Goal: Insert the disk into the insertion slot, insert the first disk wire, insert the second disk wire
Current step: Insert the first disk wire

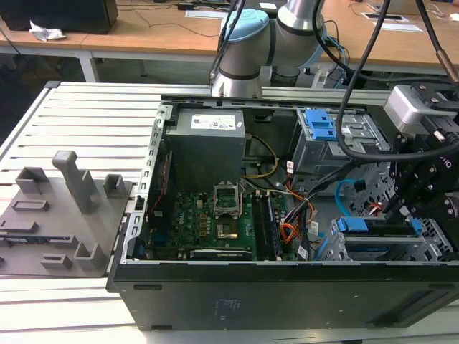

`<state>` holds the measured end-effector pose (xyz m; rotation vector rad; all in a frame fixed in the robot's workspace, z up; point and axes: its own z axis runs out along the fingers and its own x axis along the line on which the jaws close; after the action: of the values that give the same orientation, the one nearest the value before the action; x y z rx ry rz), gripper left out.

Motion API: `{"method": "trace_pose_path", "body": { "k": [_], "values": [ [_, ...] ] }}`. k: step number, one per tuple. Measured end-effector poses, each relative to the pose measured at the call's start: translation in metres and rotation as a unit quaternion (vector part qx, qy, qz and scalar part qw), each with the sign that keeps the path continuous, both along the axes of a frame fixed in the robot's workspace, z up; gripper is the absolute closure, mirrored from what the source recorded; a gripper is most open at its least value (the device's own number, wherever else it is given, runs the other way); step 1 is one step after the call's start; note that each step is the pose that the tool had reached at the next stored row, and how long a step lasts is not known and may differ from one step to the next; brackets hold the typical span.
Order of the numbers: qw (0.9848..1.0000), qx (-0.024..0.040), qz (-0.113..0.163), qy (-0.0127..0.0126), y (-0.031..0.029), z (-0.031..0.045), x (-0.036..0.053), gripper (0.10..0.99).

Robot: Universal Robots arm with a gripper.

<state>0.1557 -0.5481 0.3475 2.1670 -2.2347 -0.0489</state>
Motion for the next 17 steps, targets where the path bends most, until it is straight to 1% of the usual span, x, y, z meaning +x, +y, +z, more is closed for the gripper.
{"method": "trace_pose_path", "body": {
  "k": [4, 9, 13, 17],
  "values": [
    [1.0000, 0.0006, 0.000, 0.0000, 0.0002, -0.0036, 0.0030, 0.925],
    [1.0000, 0.0011, 0.000, 0.0000, 0.0002, -0.0027, 0.0039, 0.925],
    [1.0000, 0.0012, 0.000, -0.0004, 0.0002, 0.0004, 0.0038, 0.925],
    [1.0000, 0.0029, 0.000, -0.0004, -0.0010, -0.0015, 0.0035, 0.925]
  ]
}}
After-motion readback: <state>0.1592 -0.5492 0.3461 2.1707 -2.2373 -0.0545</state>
